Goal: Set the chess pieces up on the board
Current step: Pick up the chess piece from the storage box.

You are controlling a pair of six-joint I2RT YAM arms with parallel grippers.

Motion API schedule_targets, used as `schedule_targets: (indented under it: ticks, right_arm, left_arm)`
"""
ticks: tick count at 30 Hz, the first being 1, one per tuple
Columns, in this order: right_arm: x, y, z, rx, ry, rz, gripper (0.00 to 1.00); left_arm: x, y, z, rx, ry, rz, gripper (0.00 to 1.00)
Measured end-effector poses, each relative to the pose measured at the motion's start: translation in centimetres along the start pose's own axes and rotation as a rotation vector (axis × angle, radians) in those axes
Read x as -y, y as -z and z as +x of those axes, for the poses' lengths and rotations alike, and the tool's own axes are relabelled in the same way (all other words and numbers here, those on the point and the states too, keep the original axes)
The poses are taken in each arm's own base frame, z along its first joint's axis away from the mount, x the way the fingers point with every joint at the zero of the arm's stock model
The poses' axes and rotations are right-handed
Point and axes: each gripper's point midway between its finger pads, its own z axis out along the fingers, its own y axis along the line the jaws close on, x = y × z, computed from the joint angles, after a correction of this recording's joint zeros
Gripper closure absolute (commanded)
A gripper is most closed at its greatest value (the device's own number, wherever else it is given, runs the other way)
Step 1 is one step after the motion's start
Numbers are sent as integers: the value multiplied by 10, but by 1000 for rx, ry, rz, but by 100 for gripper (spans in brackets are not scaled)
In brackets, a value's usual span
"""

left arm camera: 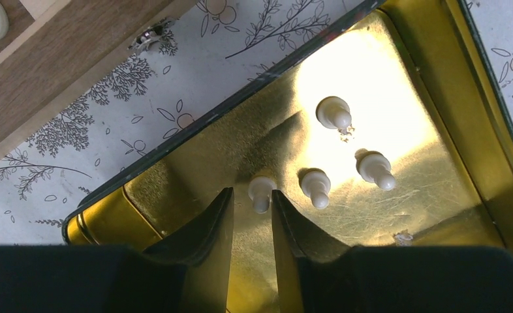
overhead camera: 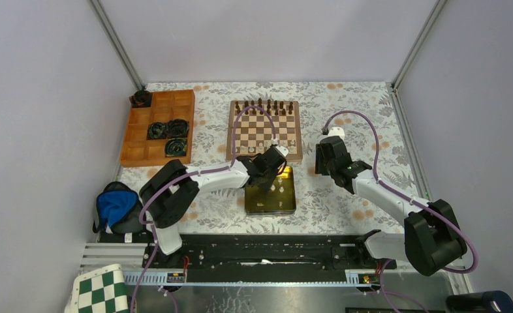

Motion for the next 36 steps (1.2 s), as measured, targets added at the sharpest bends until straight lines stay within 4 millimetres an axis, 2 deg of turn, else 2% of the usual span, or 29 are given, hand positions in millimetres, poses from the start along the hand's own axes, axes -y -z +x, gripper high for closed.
schedule_targets:
  ticks: [12,19,26,30,36]
  right_arm:
    - [0,-1,1,-3,1,1,54]
    - [0,-1,1,-4,2,2,54]
    - [0,-1,1,-3,5,2,54]
    - [0,-1,1,-3,5,1,54]
    - [0,-1,1,-3,7,2,54]
  left_arm:
    - [2,0,-9,14,13,18,72]
    - [3,-3,-7,6,11,23,76]
    - [3,-4,-5,1,11,22,86]
    - [3,-4,-6,2,11,21,99]
    - [2,-1,-15,18,15,11,100]
